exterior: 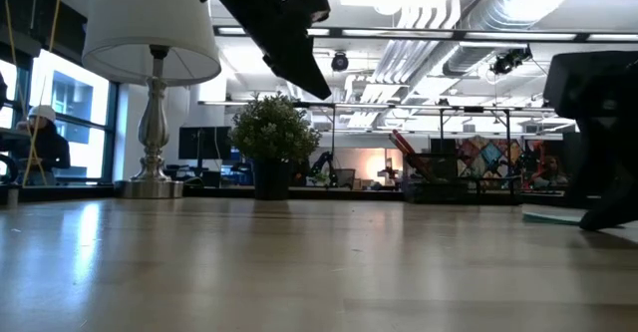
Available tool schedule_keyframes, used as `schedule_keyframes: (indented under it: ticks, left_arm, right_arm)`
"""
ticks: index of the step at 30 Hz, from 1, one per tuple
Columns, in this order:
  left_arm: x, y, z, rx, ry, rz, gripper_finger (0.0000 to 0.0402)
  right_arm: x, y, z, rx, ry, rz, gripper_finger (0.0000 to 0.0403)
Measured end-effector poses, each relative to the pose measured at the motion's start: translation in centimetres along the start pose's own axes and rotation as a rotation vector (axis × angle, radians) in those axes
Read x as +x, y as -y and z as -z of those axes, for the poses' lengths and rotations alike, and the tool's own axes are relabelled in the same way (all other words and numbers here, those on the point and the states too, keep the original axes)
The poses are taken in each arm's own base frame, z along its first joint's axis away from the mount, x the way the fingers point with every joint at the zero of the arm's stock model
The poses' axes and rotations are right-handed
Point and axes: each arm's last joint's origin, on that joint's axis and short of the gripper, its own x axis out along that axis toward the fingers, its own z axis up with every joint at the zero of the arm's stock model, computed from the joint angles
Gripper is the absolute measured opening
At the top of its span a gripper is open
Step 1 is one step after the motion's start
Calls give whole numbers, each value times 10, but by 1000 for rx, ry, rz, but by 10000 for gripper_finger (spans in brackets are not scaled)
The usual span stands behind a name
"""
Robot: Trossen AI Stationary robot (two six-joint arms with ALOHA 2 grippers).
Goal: Pick and place office supplies into organizer
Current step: Put the blue sticky notes in the black desk organizer
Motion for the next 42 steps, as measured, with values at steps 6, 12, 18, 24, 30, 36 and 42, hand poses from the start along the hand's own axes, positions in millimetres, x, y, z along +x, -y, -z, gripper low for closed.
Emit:
schedule_keyframes:
  ticks: [6,12,18,24,30,36,42]
  left_arm:
    - [0,0,0,0,0,0,145]
    - [0,0,0,-1,-1,0,145]
    - [0,0,1,-1,-6,1,145]
    - [0,0,1,-1,-8,1,145]
    - [0,0,1,0,-8,2,145]
    - [0,0,1,1,-9,2,145]
    - [0,0,1,1,-10,4,145]
  right_arm:
    - [1,5,4,39,-38,52,145]
    - [9,14,17,190,-102,99,158]
    - [13,22,20,358,-96,51,173]
    - [20,43,36,637,-5,-109,173]
    - [5,74,43,830,44,-365,178]
    - [-7,112,43,782,91,-355,220]
    - [3,120,39,715,45,-290,292]
